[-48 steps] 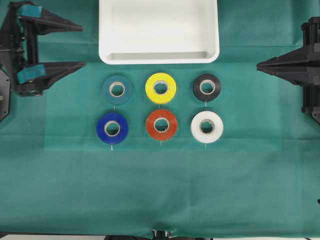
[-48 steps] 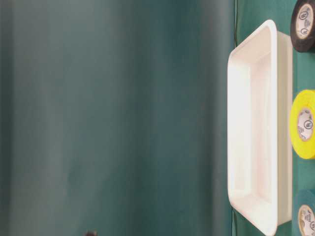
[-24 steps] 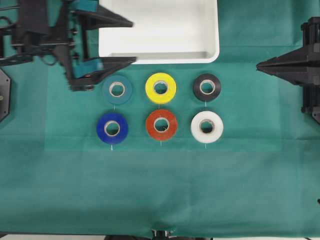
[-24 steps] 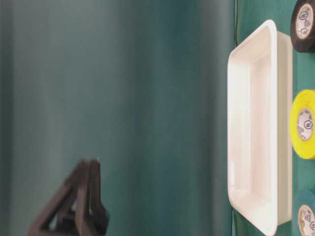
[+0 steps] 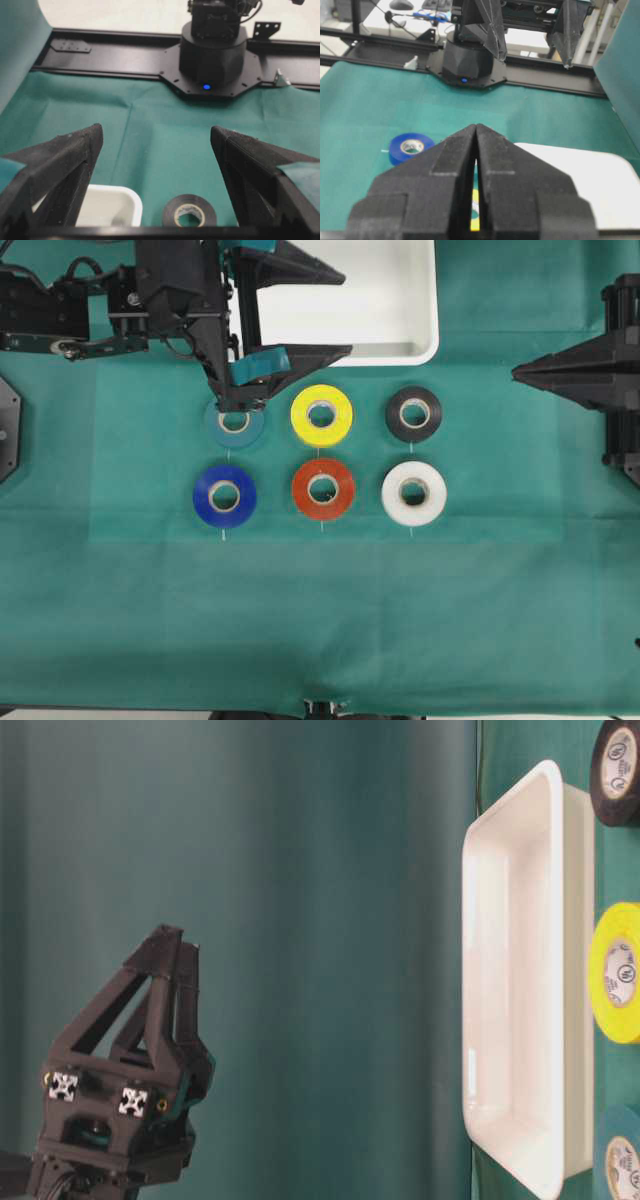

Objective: Place the tape from the fixed location into the white case.
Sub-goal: 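Move the left gripper forward over the teal and yellow tape rolls, then rotate the left gripper and position it above the yellow tape roll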

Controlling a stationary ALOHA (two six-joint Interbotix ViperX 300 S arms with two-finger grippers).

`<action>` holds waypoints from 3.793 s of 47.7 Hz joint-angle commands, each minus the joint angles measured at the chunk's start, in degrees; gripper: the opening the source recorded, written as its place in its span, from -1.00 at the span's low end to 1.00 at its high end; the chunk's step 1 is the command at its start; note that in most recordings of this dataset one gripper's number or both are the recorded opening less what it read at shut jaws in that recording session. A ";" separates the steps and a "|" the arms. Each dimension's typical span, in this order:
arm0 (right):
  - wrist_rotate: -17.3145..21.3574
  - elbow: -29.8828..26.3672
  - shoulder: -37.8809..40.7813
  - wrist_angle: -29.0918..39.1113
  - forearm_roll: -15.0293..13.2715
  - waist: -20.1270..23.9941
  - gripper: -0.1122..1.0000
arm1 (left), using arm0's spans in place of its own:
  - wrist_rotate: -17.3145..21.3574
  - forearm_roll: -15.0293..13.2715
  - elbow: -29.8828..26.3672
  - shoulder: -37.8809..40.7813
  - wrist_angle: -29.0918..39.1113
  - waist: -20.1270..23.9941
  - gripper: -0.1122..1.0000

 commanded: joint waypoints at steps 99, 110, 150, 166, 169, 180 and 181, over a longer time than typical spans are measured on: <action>0.62 -1.67 0.79 2.20 0.09 0.18 -0.80 | -10.81 -0.35 -33.66 7.56 72.86 -1.14 0.96; 0.62 -1.76 0.79 2.20 0.00 0.18 -0.79 | -10.81 -0.26 -33.40 7.47 72.60 -1.14 0.96; 0.62 -1.76 0.88 2.64 0.00 0.18 -0.80 | -26.72 -0.35 -36.47 9.49 70.93 -2.90 0.96; 0.70 -1.76 1.67 2.64 0.00 0.18 -0.80 | -26.98 -0.35 -38.67 11.25 71.54 -3.60 0.96; 0.70 -1.76 1.58 2.64 0.00 0.18 -0.80 | -27.16 -0.35 -38.50 11.25 71.63 -3.69 0.96; 0.70 -1.85 1.58 2.64 0.00 0.18 -0.79 | -27.95 -0.09 -37.27 11.43 71.89 -3.16 0.96; 0.70 -1.85 1.67 2.64 0.00 0.18 -0.80 | -28.04 -0.09 -36.91 11.43 71.81 -3.16 0.96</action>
